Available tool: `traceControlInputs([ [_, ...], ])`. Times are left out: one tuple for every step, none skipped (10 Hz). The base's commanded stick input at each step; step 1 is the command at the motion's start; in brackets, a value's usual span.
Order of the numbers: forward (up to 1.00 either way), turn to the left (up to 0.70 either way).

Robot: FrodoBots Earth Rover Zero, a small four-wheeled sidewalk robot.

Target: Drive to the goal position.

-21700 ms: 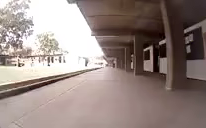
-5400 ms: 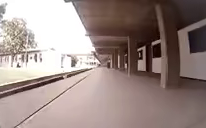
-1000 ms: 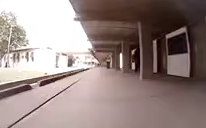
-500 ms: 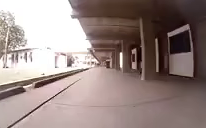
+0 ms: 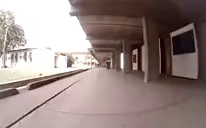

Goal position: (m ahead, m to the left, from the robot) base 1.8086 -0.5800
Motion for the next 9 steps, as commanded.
traceControlInputs([
  [0.5,0.0],
  [0.5,0.0],
  [0.5,0.0],
  [0.5,0.0],
  [0.5,0.0],
  [0.5,0.0],
  [0.5,0.0],
  [0.5,0.0],
  [0.5,0.0],
])
